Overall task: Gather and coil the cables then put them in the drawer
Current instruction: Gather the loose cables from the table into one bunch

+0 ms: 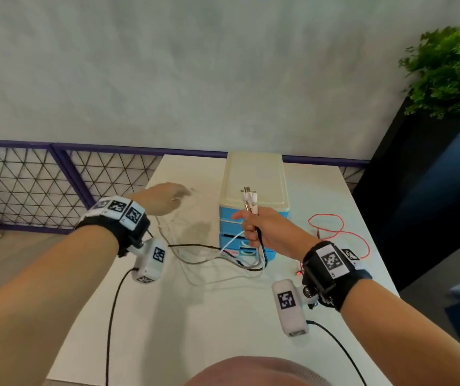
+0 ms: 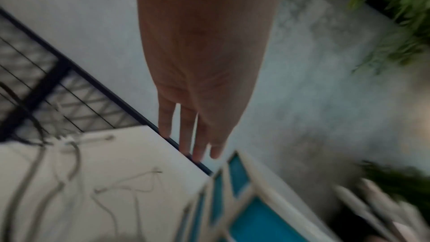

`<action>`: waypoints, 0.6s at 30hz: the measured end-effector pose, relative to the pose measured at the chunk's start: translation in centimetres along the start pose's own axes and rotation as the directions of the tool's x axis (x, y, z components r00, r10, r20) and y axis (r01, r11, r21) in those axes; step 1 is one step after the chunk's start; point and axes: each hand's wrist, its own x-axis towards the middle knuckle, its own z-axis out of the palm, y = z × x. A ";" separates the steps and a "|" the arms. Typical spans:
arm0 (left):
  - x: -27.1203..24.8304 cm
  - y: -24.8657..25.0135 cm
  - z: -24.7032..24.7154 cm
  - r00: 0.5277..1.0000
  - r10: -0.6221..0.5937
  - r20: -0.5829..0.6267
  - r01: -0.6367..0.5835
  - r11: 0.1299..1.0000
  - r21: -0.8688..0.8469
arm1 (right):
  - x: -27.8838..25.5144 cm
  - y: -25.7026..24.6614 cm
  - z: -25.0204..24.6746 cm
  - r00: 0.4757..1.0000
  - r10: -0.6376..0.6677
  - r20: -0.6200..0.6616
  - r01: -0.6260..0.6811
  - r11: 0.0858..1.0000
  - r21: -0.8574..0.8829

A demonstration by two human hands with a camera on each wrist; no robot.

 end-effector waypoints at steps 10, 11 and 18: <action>-1.1 15.3 1.7 0.937 0.180 -0.299 -0.349 0.479 -0.805 | -1.4 -0.6 -0.6 0.980 -0.108 0.168 0.066 0.970 0.235; -0.9 15.5 2.0 0.923 0.171 -0.346 -0.384 0.506 -0.772 | -1.5 -0.7 -0.6 0.979 -0.115 0.167 0.070 0.965 0.253; -1.2 15.2 2.4 0.865 0.058 -0.499 -0.457 0.503 -0.733 | -1.5 -1.3 -0.1 0.968 -0.153 0.197 0.095 0.956 0.277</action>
